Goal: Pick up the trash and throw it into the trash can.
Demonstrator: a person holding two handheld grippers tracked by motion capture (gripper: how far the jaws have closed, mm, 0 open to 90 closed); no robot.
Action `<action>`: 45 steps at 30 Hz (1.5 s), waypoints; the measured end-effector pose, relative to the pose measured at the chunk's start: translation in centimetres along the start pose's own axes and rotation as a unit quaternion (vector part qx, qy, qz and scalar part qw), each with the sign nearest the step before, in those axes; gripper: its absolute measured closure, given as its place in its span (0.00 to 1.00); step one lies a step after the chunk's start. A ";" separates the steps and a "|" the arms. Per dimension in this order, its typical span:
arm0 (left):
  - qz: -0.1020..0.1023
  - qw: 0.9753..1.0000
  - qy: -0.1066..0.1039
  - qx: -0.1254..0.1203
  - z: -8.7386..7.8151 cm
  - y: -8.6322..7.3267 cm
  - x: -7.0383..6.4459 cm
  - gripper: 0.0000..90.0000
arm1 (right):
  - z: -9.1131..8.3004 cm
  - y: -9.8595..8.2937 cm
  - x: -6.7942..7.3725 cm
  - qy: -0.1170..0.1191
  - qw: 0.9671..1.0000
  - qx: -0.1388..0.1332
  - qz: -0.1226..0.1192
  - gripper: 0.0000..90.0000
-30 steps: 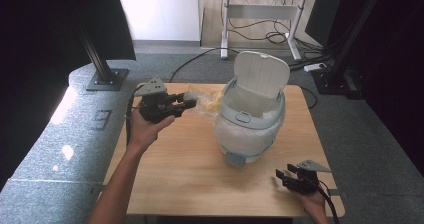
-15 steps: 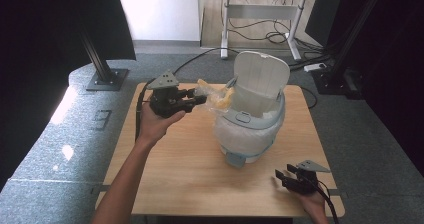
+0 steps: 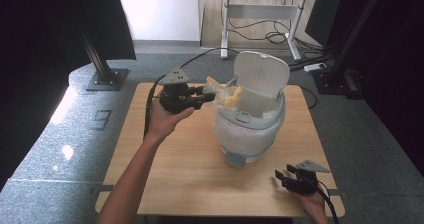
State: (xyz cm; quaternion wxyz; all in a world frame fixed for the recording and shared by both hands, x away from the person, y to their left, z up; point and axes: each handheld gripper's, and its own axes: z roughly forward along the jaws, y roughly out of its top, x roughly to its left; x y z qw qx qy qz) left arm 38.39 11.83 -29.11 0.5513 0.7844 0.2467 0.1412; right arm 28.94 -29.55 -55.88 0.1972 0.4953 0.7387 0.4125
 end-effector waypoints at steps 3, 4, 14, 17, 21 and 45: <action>0.000 1.000 0.000 0.003 0.5 0.2 0.1 0.73 | 0.0 0.0 0.0 0.000 1.000 0.001 0.000 0.44; 0.000 1.000 -0.001 0.003 0.7 0.3 0.1 0.73 | 0.0 0.0 0.0 0.000 1.000 0.001 0.000 0.44; 0.005 1.000 -0.011 0.004 2.5 1.1 -0.3 0.73 | -0.1 -0.1 -0.2 0.000 1.000 -0.001 0.005 0.44; 0.008 1.000 -0.012 0.003 2.9 1.4 -0.5 0.73 | -0.1 -0.1 -0.3 0.000 1.000 -0.001 0.005 0.44; 0.012 1.000 -0.013 0.008 3.6 1.8 -0.7 0.73 | -0.1 -0.1 -0.3 0.000 1.000 -0.002 0.006 0.44; 0.005 0.999 -0.021 0.033 9.0 2.9 -0.5 0.72 | -0.1 -0.2 -0.3 0.002 1.000 0.001 0.007 0.44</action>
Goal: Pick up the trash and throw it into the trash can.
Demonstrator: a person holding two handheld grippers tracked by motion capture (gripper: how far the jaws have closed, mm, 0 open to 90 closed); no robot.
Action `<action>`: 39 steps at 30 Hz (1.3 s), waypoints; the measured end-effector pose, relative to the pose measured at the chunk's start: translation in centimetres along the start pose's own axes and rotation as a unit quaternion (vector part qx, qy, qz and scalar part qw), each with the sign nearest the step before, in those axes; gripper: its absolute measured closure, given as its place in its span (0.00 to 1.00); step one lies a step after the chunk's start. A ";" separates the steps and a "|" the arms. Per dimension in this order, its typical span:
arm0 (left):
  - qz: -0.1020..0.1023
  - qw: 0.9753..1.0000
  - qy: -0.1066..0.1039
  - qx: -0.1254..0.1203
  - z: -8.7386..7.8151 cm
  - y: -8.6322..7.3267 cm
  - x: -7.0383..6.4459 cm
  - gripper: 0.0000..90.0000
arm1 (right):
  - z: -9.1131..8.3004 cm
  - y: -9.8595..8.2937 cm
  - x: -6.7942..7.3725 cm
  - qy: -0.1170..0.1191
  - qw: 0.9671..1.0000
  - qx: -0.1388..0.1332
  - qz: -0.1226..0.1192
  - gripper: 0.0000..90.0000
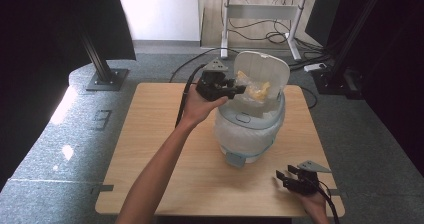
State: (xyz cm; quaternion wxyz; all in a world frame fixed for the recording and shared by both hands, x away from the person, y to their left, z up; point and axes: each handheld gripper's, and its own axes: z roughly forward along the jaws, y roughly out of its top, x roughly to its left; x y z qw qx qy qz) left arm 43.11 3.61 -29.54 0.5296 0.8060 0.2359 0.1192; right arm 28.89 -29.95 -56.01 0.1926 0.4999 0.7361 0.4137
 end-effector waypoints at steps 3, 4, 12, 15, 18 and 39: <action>0.000 1.000 0.000 0.000 0.4 0.1 -0.1 0.72 | 0.0 0.0 0.0 0.000 1.000 0.000 0.000 0.44; 0.000 1.000 -0.001 0.000 0.4 0.2 -0.1 0.72 | 0.0 0.0 0.0 0.000 1.000 0.000 0.000 0.44; 0.001 1.000 0.001 0.001 1.1 0.3 -0.1 0.71 | 0.0 0.0 0.0 -0.001 1.000 0.000 -0.002 0.44; 0.002 1.000 0.002 -0.001 1.4 0.3 -0.1 0.67 | 0.0 0.0 0.0 0.000 1.000 0.001 -0.001 0.44; 0.006 1.000 0.001 0.004 1.8 0.3 -0.3 0.43 | 0.0 0.0 0.0 0.000 1.000 0.001 -0.002 0.44; 0.010 0.999 0.030 -0.017 -4.3 -2.6 -0.6 0.25 | 0.0 0.0 0.1 -0.003 1.000 0.006 -0.007 0.44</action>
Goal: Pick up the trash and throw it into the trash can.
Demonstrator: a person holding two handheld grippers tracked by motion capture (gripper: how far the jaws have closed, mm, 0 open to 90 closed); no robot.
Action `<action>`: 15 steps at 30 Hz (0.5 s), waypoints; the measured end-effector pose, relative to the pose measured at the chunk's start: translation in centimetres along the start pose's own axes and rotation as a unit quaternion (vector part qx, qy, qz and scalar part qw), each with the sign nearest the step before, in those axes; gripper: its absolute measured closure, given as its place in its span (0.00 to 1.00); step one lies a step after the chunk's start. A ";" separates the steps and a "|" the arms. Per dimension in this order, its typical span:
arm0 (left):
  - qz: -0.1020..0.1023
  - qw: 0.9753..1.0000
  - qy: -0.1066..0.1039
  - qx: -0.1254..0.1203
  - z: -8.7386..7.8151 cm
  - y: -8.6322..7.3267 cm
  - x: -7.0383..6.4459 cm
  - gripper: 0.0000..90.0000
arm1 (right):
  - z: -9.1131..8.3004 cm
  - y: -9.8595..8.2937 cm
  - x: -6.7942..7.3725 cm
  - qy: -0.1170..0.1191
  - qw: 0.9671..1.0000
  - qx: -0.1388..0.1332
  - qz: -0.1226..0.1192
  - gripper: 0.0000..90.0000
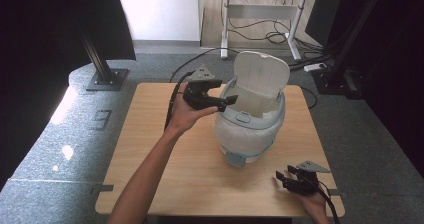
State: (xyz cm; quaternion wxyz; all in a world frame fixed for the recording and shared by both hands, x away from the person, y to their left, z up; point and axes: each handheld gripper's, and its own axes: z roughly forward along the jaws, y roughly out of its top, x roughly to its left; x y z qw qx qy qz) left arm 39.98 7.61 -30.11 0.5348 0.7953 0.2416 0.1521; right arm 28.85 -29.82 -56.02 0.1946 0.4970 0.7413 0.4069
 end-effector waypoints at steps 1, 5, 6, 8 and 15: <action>0.000 1.000 0.001 -0.002 -0.4 -0.2 0.0 0.25 | 0.0 0.0 0.0 -0.001 1.000 0.000 0.000 0.44; 0.001 1.000 0.005 -0.003 -2.1 -1.3 0.0 0.25 | 0.0 0.0 0.0 -0.001 1.000 0.001 0.000 0.44; 0.002 1.000 0.008 -0.004 -2.4 -1.5 0.0 0.25 | 0.0 0.0 0.0 0.000 1.000 0.001 0.001 0.44; 0.001 1.000 0.012 -0.003 -3.3 -2.3 0.0 0.25 | 0.0 0.0 0.0 0.000 1.000 0.002 0.001 0.44; -0.002 1.000 0.022 -0.004 -5.5 -5.2 -0.2 0.25 | 0.0 0.0 0.0 -0.001 1.000 0.001 0.001 0.44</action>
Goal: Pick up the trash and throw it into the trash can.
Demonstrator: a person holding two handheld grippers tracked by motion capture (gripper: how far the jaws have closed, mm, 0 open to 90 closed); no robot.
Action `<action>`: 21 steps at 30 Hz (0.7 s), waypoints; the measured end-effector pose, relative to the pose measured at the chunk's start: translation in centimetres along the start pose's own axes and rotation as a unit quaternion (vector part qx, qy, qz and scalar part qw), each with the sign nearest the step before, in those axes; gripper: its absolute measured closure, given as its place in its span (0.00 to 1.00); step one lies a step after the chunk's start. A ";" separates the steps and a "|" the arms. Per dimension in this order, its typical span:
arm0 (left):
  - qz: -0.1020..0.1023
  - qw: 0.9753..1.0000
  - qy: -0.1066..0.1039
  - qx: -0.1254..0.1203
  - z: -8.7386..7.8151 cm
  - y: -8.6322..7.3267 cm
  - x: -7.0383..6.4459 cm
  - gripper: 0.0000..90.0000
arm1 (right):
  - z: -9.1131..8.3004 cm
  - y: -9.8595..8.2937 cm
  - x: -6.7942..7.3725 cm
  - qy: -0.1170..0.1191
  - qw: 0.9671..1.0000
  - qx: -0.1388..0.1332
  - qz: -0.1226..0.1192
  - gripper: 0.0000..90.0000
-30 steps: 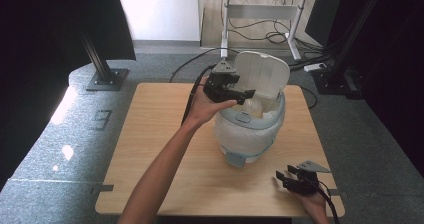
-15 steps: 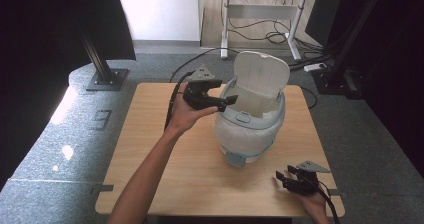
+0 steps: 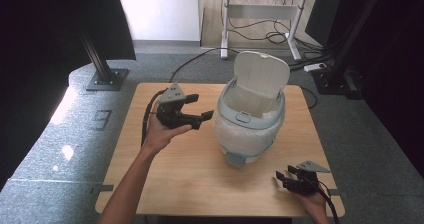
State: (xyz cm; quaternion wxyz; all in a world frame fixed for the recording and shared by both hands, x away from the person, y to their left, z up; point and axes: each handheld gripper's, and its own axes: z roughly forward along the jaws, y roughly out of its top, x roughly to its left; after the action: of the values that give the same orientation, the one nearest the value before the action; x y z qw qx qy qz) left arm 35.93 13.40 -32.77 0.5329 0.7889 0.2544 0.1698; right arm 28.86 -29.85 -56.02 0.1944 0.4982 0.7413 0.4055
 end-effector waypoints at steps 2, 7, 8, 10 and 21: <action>0.001 1.000 0.008 0.002 -0.5 -0.9 -0.2 0.25 | 0.0 0.0 0.0 0.000 1.000 -0.001 0.001 0.44; 0.005 1.000 0.015 0.006 -1.3 -3.4 -1.0 0.24 | 0.0 0.0 0.1 0.001 1.000 -0.001 0.001 0.43; 0.006 1.000 0.017 0.008 -1.4 -4.0 -1.1 0.25 | 0.0 0.0 0.1 0.001 1.000 -0.001 0.001 0.43; 0.007 1.000 0.020 0.012 -1.5 -5.0 -1.3 0.25 | 0.0 0.0 0.0 0.001 1.000 -0.002 0.001 0.43; -0.038 0.999 0.016 0.025 -1.2 -11.0 -0.9 0.25 | 0.0 0.0 -0.1 0.001 1.000 -0.001 0.001 0.43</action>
State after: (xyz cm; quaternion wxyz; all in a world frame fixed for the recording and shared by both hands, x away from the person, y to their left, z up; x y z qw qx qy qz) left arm 32.13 17.07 -42.49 0.5150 0.7891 0.2964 0.1555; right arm 28.88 -29.92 -56.03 0.1942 0.4985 0.7404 0.4069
